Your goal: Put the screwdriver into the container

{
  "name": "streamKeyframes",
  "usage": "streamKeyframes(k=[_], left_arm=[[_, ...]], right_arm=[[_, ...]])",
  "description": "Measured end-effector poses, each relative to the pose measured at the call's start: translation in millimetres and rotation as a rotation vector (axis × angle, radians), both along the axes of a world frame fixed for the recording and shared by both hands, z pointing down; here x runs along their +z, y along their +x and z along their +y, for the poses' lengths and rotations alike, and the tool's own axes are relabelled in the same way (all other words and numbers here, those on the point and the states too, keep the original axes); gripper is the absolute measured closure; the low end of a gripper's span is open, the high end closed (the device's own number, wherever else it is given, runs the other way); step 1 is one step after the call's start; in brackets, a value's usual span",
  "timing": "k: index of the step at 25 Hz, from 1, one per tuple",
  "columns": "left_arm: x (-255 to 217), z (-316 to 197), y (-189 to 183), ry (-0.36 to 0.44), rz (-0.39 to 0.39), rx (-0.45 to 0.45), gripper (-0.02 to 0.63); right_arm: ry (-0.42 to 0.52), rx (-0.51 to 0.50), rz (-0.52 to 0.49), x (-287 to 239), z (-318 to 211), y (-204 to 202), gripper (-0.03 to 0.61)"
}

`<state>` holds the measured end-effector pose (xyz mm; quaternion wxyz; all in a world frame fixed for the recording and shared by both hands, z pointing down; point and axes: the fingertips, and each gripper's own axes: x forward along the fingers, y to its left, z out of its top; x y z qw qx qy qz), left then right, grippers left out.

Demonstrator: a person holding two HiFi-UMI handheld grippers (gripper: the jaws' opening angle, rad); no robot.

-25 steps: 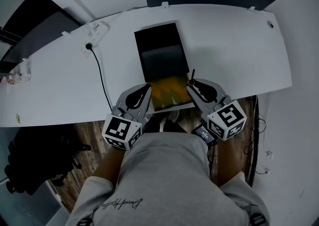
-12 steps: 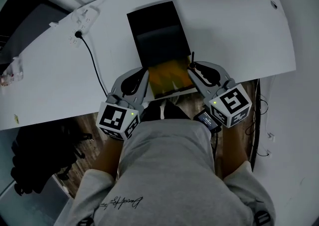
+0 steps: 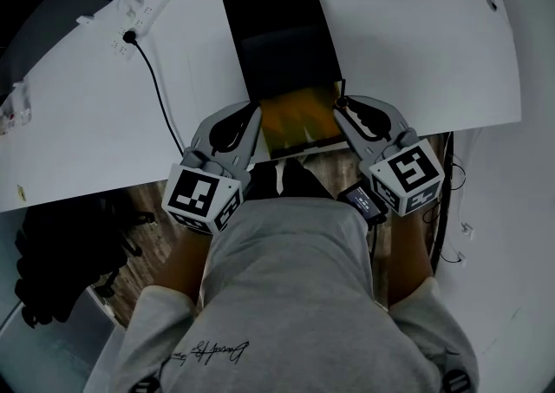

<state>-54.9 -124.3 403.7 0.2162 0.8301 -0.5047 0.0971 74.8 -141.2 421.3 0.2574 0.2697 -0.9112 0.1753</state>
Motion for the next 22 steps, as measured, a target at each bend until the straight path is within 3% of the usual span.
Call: streamKeyframes(k=[10,22], left_arm=[[21,-2,-5,-0.032,-0.004,0.000,0.614],[39,8,-10,-0.072,0.005,-0.008,0.614]], right_arm=[[-0.035,-0.015,0.044,27,-4,-2,0.486],[-0.045,-0.085,0.165,62,6,-10,0.489]])
